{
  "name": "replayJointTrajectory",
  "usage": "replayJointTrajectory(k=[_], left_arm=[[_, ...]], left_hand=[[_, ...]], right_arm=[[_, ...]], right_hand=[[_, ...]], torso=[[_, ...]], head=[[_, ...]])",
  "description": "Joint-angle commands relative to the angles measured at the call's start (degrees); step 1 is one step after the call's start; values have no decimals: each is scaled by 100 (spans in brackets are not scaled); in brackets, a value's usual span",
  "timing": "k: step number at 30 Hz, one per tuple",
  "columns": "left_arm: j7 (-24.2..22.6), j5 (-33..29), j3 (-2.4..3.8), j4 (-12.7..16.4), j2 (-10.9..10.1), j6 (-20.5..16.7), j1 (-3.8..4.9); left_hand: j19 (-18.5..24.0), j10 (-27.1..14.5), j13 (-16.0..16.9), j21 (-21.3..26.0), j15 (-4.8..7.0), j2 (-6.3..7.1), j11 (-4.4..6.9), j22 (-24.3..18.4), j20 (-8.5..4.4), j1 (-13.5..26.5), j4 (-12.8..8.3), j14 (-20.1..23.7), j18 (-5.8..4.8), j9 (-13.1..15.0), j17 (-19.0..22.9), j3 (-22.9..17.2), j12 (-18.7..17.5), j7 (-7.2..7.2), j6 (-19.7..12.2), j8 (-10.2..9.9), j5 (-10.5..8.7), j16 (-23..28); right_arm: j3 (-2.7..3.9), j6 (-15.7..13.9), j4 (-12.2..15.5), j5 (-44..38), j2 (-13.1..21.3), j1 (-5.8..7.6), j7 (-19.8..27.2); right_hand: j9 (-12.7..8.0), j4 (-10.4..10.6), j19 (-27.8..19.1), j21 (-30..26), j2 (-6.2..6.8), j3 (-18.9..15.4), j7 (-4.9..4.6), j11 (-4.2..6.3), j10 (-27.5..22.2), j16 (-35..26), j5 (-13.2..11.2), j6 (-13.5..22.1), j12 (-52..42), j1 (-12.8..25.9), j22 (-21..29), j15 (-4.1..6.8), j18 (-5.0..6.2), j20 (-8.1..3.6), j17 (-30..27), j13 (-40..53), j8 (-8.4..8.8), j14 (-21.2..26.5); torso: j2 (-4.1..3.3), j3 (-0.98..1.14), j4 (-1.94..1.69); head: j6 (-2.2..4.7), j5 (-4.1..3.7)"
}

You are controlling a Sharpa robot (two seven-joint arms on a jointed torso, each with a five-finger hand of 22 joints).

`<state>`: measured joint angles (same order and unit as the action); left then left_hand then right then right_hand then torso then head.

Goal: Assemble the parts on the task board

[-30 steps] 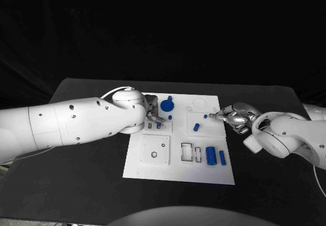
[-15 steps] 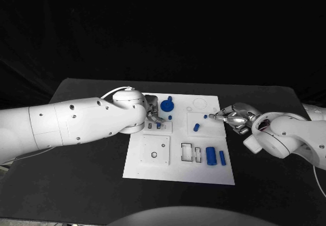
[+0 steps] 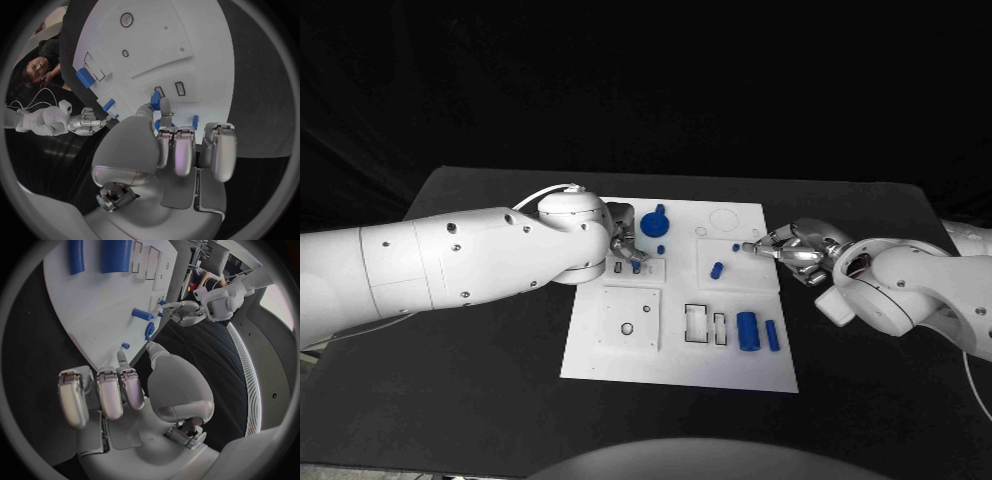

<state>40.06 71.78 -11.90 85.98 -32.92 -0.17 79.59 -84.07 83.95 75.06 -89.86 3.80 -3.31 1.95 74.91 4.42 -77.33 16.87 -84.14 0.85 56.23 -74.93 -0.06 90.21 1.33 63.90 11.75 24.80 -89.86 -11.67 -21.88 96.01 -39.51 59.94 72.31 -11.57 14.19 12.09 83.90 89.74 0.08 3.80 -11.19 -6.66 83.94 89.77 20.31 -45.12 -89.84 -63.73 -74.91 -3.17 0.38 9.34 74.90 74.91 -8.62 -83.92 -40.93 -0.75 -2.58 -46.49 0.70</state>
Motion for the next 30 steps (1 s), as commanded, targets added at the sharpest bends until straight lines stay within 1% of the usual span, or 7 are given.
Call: replayJointTrajectory(k=[1,5,9,13,21,28,30], left_arm=[[828,-29,1,4,16,112,-2],[827,-30,1,2,18,110,-2],[827,-31,1,-5,13,111,-3],[826,-31,1,-15,13,115,-3],[798,-34,0,-31,27,140,-6],[741,-81,0,-74,43,147,-9],[732,-93,0,-79,47,144,-10]], left_hand=[[-593,605,1494,-14,43,-45,34,1509,-37,29,-1,-586,-85,6,-1507,-27,-21,-48,34,18,20,-14],[-593,605,1494,-14,43,-45,34,1509,-37,29,-1,-586,-85,6,-1507,-27,-21,-48,34,18,20,-14],[-593,605,1494,-14,43,-45,34,1509,-37,29,-1,-586,-85,6,-1507,-27,-21,-48,34,18,20,-14],[-593,605,1494,-14,43,-46,34,1509,-37,33,-1,-586,-85,6,-1507,-32,-21,-49,34,17,21,-14],[-593,605,1494,-14,43,-44,33,1509,-37,40,-1,-586,-85,6,-1507,-36,-21,-49,35,16,20,-14],[-593,605,1494,-14,44,-27,31,1509,-36,76,2,-586,-85,5,-1507,-40,-21,-45,36,12,15,-14],[-593,605,1494,-14,44,-26,31,1509,-36,84,3,-586,-85,5,-1507,-41,-21,-44,37,11,14,-14]], right_arm=[[-1,42,-4,-51,-10,-7,38],[-1,38,-4,-51,-8,-8,37],[-1,36,0,-51,-6,-8,37],[-1,32,0,-51,-10,-9,41],[-2,20,-7,-51,-10,-13,47],[-2,16,-3,-54,-15,-19,52],[-2,15,-3,-55,-17,-19,53]], right_hand=[[-6,-8,610,26,-58,-33,-7,-49,606,23,-19,21,-16,-21,-1509,-50,-38,50,1510,1509,-38,-608],[-6,-8,610,26,-58,-33,-7,-49,606,23,-19,21,-16,-21,-1509,-50,-38,50,1510,1509,-38,-608],[-6,-8,610,26,-58,-33,-7,-49,606,23,-19,21,-16,-21,-1509,-50,-38,50,1510,1509,-38,-608],[-6,-8,610,26,-58,-33,-7,-49,606,23,-19,21,-16,-21,-1509,-50,-38,50,1510,1509,-38,-608],[-6,-8,610,26,-58,-33,-7,-49,606,23,-19,21,-16,-21,-1509,-50,-38,50,1510,1509,-38,-608],[-10,-10,610,26,-69,-46,-12,-55,606,23,-24,23,-16,-31,-1509,-55,-38,56,1510,1509,-43,-608],[-10,-10,610,26,-69,-46,-12,-55,606,23,-24,23,-16,-31,-1509,-55,-38,56,1510,1509,-43,-608]], torso=[[-1,-1,11],[-4,1,-6],[-5,5,-1],[2,-2,5],[1,-1,1],[-5,4,-2],[-4,2,0]], head=[[0,26],[6,4],[3,6],[-3,-2],[12,-12],[21,2],[14,5]])
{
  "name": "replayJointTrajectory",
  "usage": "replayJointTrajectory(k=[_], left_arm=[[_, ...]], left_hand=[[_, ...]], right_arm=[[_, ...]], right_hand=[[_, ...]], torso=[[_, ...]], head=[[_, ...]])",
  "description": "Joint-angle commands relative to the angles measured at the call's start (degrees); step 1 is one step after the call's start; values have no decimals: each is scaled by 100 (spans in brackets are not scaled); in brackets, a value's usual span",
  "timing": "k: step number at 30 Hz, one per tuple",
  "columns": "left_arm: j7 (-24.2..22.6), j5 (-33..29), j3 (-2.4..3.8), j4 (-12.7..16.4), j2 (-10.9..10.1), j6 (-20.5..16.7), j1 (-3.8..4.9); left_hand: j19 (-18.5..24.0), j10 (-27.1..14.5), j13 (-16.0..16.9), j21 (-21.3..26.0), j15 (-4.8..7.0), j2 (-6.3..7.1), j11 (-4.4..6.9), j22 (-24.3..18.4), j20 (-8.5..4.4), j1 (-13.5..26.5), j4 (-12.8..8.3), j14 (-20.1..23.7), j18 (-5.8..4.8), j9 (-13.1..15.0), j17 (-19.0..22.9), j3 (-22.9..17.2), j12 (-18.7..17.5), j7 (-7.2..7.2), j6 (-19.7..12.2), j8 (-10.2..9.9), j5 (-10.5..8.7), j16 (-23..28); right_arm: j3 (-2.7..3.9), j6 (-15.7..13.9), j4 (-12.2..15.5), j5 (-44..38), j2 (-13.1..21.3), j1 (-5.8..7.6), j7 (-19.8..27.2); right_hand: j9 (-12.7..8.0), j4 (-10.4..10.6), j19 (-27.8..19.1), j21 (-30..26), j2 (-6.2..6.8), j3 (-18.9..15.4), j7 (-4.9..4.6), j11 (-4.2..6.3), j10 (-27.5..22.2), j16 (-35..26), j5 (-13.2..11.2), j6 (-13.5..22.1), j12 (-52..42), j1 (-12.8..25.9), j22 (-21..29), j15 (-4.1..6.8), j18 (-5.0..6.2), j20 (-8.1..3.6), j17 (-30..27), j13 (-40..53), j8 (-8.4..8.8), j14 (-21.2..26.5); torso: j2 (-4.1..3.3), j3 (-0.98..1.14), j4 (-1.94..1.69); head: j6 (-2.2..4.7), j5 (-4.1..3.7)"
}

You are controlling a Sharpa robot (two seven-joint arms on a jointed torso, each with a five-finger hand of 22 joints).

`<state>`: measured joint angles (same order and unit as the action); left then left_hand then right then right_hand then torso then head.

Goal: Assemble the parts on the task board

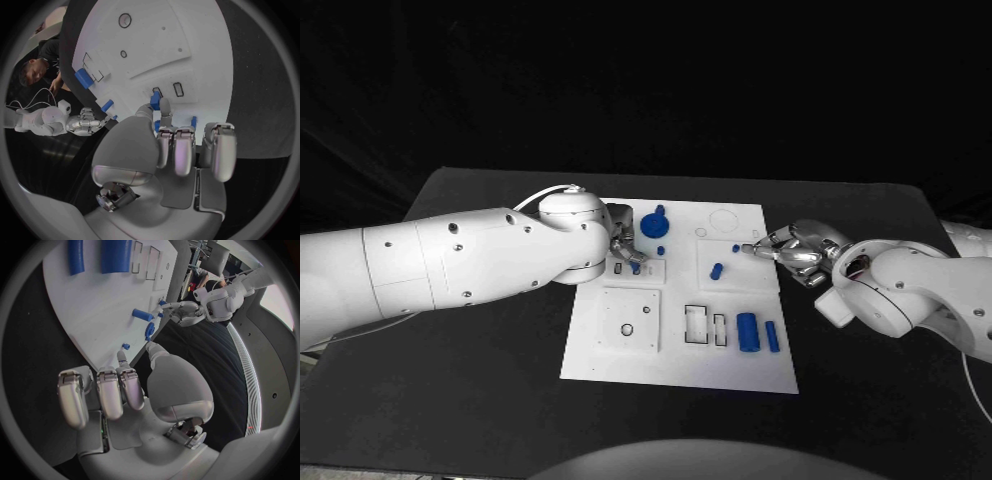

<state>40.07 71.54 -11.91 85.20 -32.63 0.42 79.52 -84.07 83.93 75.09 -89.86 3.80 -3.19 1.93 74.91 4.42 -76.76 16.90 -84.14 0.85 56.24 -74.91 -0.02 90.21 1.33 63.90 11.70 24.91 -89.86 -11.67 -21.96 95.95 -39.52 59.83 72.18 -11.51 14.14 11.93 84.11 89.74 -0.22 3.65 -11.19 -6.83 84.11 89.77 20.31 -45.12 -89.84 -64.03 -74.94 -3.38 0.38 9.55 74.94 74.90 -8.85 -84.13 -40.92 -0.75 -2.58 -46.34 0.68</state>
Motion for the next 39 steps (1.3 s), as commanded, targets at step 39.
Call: replayJointTrajectory(k=[39], left_arm=[[742,-125,0,-17,37,113,-14]], left_hand=[[-593,607,1491,-14,34,-33,25,1509,-42,299,4,-586,-85,4,-1509,-67,-21,-36,51,-8,-109,-14]], right_arm=[[-2,-1,2,-57,-17,-13,66]], right_hand=[[-5,5,589,26,-39,-30,-12,-37,589,23,-24,24,-16,-1,-1506,-34,-38,35,1506,1510,-20,-587]], torso=[[-4,-2,5]], head=[[5,-5]])
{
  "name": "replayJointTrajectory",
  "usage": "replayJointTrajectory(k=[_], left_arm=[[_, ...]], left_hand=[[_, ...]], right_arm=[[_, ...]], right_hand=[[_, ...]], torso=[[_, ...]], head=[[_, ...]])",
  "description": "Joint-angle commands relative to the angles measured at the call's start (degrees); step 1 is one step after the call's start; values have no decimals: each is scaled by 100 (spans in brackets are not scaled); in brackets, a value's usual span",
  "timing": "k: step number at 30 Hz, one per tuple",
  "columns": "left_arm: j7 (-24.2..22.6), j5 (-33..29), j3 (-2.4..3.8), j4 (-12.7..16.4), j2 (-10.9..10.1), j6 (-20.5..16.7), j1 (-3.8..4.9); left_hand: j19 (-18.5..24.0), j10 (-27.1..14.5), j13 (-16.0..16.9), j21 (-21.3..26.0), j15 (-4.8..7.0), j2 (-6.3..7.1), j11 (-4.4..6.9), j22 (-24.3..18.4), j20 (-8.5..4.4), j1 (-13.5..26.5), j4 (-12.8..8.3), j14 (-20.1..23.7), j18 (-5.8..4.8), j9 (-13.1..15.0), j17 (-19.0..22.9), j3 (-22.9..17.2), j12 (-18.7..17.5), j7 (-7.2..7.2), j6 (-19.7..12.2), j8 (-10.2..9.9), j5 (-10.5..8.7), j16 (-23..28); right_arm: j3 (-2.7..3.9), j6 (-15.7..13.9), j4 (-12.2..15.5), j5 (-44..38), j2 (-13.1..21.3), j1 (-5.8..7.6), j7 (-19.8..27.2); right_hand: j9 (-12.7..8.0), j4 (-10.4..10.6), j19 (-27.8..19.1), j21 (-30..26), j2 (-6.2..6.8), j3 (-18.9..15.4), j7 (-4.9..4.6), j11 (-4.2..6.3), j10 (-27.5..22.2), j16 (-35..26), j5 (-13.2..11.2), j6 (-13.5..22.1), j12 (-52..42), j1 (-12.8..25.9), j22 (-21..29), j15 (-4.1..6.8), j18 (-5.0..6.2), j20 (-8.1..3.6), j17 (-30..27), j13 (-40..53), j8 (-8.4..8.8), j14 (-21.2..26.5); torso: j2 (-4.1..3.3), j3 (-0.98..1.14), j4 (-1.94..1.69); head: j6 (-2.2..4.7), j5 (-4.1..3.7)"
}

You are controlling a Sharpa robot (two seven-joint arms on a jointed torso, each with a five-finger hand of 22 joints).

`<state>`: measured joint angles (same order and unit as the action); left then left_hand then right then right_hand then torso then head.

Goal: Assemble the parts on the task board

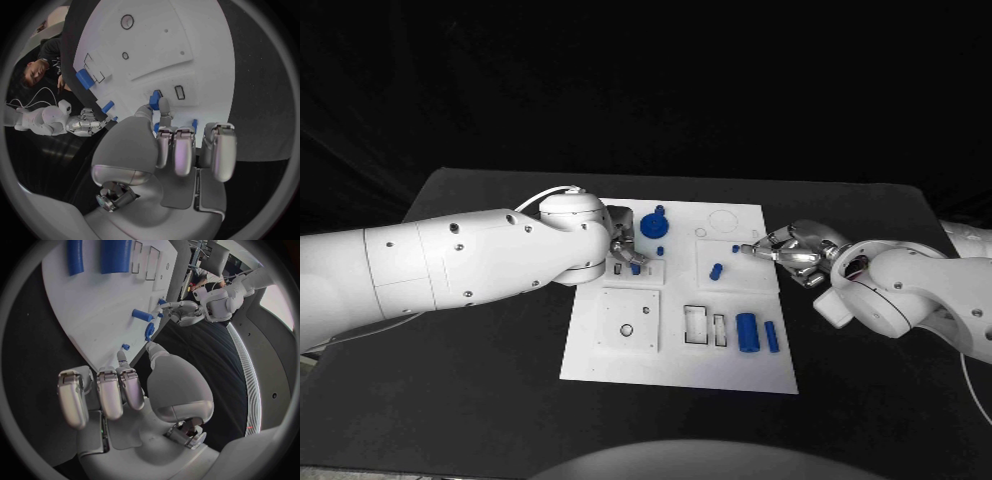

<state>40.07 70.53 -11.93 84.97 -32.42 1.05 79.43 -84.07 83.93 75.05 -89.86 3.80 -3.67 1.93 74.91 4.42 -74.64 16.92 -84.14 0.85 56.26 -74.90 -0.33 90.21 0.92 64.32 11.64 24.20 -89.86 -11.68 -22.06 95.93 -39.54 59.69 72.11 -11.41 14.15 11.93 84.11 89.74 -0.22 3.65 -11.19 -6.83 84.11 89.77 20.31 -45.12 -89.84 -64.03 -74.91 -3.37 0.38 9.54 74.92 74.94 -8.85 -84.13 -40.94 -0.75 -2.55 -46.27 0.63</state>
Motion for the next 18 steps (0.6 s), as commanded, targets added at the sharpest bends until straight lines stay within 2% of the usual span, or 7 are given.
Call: replayJointTrajectory(k=[1,6,10,18], left_arm=[[743,-24,1,6,16,54,-5],[746,-24,1,5,15,74,-6],[747,-24,1,8,11,77,-7],[743,-18,2,24,-11,43,-12]], left_hand=[[-593,607,1495,-14,33,22,24,1509,-43,154,1,-586,-85,2,-1510,-27,-21,8,13,-6,-55,-14],[-593,607,1495,-14,22,108,5,1509,-48,627,1,-586,-85,5,-1510,149,-21,25,52,-17,-98,-14],[-593,607,1495,-14,15,149,1,1509,-52,985,-1,-586,-85,15,-1510,339,-21,30,82,-21,-108,-14],[-593,607,1495,-14,15,166,2,1509,-54,1092,-3,-586,-85,23,-1510,413,-21,27,90,-23,-116,-14]], right_arm=[[-1,8,3,-55,-3,-7,56],[-1,9,4,-56,-4,-8,55],[-1,9,0,-57,-6,-8,57],[-1,11,-8,-59,-7,-12,58]], right_hand=[[-6,5,589,26,-39,-30,-12,-37,589,23,-24,24,-16,-1,-1509,-35,-38,35,1508,1506,-20,-587],[-6,5,589,26,-39,-30,-12,-37,589,23,-24,24,-16,-1,-1509,-35,-38,35,1508,1506,-20,-587],[-8,4,589,26,-45,-38,-16,-40,589,23,-25,25,-16,-7,-1509,-37,-38,39,1508,1506,-24,-587],[-8,4,589,26,-45,-38,-16,-40,589,23,-25,25,-16,-7,-1509,-37,-38,39,1508,1506,-24,-587]], torso=[[-2,-1,0],[-2,4,-2],[1,0,-3],[1,-1,-2]], head=[[-5,-3],[-3,-2],[0,-5],[12,-4]])
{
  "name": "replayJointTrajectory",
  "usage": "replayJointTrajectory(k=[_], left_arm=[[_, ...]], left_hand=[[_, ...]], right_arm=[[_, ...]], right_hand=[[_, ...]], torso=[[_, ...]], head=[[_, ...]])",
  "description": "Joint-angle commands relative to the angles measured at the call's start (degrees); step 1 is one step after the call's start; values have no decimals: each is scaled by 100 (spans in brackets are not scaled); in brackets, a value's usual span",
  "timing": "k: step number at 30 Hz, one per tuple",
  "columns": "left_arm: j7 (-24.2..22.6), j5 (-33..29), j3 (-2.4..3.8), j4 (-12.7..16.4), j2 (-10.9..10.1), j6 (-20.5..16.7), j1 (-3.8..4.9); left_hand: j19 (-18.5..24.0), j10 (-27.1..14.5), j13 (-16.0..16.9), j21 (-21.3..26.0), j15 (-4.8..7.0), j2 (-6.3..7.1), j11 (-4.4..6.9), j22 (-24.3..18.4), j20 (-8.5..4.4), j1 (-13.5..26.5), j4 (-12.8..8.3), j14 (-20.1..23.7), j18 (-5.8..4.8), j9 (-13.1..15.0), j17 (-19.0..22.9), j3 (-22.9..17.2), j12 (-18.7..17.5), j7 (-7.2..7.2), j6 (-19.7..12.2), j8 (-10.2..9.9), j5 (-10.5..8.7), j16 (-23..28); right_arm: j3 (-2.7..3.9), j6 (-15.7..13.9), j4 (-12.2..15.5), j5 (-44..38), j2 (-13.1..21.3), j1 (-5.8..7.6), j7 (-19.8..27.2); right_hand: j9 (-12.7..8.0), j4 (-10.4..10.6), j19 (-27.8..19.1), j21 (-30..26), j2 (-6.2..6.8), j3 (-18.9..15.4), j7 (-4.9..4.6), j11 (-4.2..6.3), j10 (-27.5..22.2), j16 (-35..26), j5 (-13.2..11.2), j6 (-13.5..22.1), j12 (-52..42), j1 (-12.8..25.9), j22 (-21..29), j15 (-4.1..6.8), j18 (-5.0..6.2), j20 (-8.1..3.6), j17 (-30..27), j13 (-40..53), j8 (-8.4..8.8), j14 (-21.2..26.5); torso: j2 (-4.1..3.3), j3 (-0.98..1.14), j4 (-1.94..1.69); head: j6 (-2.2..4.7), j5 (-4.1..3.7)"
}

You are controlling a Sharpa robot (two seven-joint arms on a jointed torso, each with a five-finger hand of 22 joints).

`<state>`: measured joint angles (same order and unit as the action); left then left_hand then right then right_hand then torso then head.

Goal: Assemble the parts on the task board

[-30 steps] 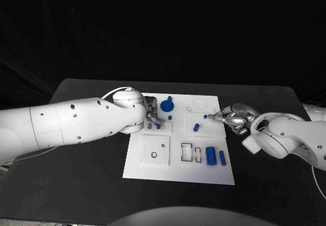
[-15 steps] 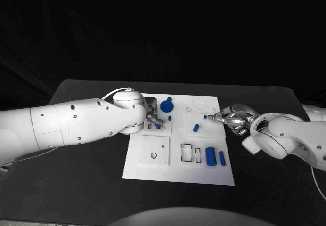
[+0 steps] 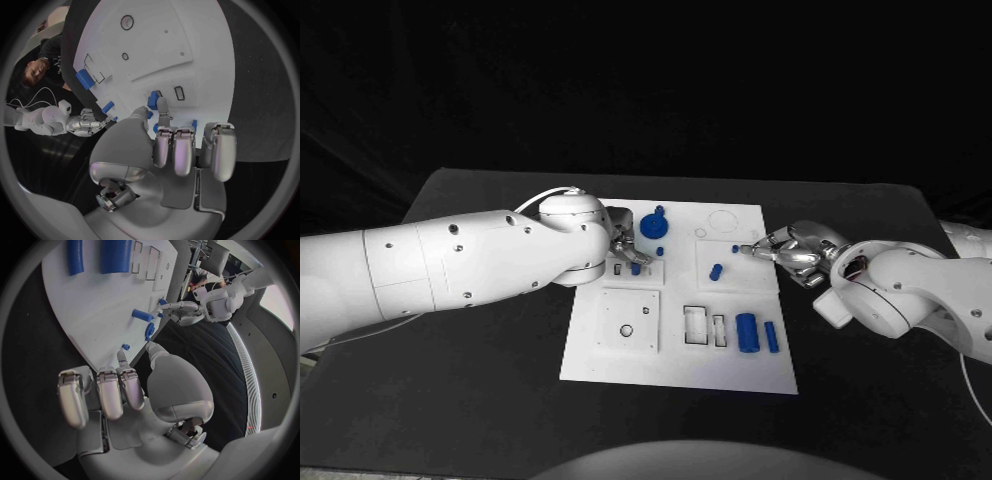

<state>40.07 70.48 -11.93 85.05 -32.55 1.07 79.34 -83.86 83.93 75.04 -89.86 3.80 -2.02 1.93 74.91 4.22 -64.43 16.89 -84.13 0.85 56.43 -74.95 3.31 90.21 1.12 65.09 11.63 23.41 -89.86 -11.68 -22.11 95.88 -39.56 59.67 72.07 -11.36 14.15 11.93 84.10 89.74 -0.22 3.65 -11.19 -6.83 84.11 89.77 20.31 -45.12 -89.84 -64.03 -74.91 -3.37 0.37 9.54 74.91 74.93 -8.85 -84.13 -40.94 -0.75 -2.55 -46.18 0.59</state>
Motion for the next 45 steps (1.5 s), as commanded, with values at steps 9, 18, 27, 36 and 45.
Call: replayJointTrajectory(k=[9,18,27,36,45], left_arm=[[688,43,4,70,-43,-167,-5],[595,83,10,136,-108,-387,-6],[323,87,16,158,-177,-822,-7],[131,-55,21,180,-247,-972,-5],[51,-317,19,151,-274,-826,-4]], left_hand=[[-614,607,1496,-14,15,-1,5,1509,-45,247,2,-587,-85,23,-1505,155,-21,5,38,-16,-57,-14],[-614,607,1496,-14,17,-65,2,1509,-57,592,-2,-587,-85,70,-1505,372,-21,11,69,-7,-429,-14],[-614,607,1496,-14,24,-156,14,1509,-54,476,-24,-587,-85,101,-1505,372,-21,-5,76,-5,-540,-14],[-614,607,1496,-14,51,-201,55,1509,-58,-204,-31,-587,-85,145,-1505,256,-21,-49,76,-16,-532,-14],[-614,607,1496,-14,50,-197,74,1509,-82,-868,-24,-587,-85,154,-1505,163,-21,-68,61,-57,-945,-14]], right_arm=[[-1,24,-7,-59,-8,-12,55],[-1,30,-12,-59,-7,-16,58],[-1,38,-12,-59,0,-19,54],[-1,40,-11,-59,-5,-22,52],[-2,42,-9,-59,-8,-23,46]], right_hand=[[-9,4,590,26,-45,-38,-16,-40,589,23,-25,25,-16,-7,-1509,-37,-37,39,1509,1507,-24,-587],[-9,4,590,26,-45,-38,-16,-40,589,23,-25,25,-16,-7,-1509,-37,-37,39,1509,1507,-24,-587],[-9,4,590,26,-45,-38,-16,-40,589,23,-25,25,-16,-7,-1509,-37,-37,39,1509,1507,-24,-587],[-9,4,590,26,-45,-38,-16,-40,589,23,-25,25,-16,-7,-1509,-37,-37,39,1509,1507,-24,-587],[-9,4,590,26,-45,-38,-16,-40,589,23,-25,25,-16,-7,-1509,-37,-37,39,1509,1507,-24,-587]], torso=[[-1,-2,-1],[0,-2,-1],[-1,-1,-1],[-1,0,-3],[-2,-2,-1]], head=[[37,11],[33,1],[38,-4],[52,-12],[44,-16]])
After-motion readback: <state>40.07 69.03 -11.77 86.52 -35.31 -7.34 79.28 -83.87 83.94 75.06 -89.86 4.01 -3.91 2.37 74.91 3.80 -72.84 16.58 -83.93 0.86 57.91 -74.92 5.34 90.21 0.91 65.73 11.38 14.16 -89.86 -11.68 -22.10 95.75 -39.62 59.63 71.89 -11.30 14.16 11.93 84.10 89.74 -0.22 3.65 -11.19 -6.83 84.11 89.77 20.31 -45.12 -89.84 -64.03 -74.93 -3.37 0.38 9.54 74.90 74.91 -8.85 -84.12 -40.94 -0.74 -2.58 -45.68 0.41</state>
